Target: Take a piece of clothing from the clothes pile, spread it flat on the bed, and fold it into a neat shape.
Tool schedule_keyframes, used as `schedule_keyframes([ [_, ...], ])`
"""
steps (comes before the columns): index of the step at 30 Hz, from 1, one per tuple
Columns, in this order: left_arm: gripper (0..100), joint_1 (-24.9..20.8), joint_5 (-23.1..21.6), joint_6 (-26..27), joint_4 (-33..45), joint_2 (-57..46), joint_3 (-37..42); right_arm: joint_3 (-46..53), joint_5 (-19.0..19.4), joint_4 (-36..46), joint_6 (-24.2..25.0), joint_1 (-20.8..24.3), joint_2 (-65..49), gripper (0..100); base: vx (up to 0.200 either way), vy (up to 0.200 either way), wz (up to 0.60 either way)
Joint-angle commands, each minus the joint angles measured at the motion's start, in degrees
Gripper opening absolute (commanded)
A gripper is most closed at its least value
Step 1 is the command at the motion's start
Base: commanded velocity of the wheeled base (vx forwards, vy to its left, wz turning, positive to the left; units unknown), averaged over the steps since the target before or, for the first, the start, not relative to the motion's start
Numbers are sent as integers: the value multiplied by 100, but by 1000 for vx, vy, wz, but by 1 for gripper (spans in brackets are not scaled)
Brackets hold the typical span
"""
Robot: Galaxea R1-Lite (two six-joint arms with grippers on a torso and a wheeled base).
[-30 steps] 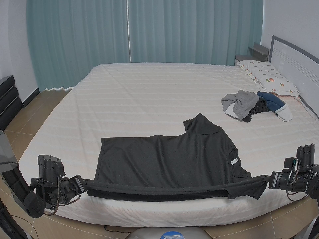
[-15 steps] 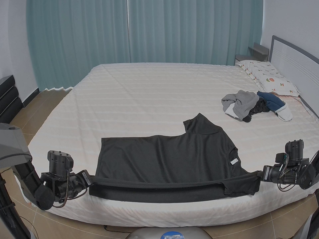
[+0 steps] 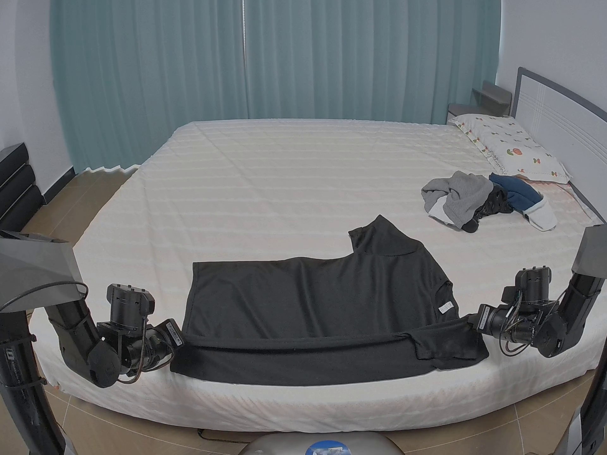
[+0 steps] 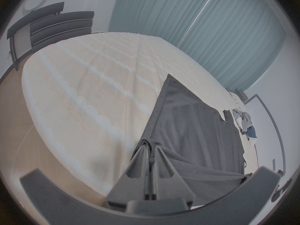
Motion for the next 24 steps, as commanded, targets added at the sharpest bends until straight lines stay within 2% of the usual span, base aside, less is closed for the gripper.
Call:
schedule_keyframes([
  [1, 0, 4, -9, -13, -9, 232, -122, -158, 3, -40, 51, 26, 399, 0, 0, 0, 0],
  [2, 0, 4, -9, -40, -9, 240, -122, -158, 3, -48, 51, 35, 399, 100, 0, 0, 0],
  [3, 0, -4, -9, -48, -9, 240, -122, -158, 3, -48, 51, 35, 399, 100, 0, 0, 0],
  [4, 100, 4, -9, -57, -18, 240, -131, -158, 12, -57, 69, 44, 390, 100, 0, 0, 0],
  [9, 100, 4, -18, -136, -44, 214, -139, -158, 39, -163, 333, 53, 293, 100, 0, 0, 0],
  [11, 100, 4, -18, -374, -53, 188, -175, -149, 39, -224, 464, 44, 223, 100, 0, 0, 0],
  [18, 100, 136, -80, -628, -132, -181, -157, 97, 47, -259, 1185, -26, -296, 100, 0, 0, 0],
  [21, 100, 189, -440, -936, -132, -524, -43, 396, 188, -259, 1809, -17, -603, 100, 0, 0, 0],
  [22, 100, 189, -440, -936, -132, -524, -43, 396, 188, -259, 1809, -17, -603, 100, 0, 0, 0],
  [24, 100, 189, -757, -1252, -132, -735, 107, 580, 258, -259, 2275, -17, -788, 100, 0, 0, 0],
])
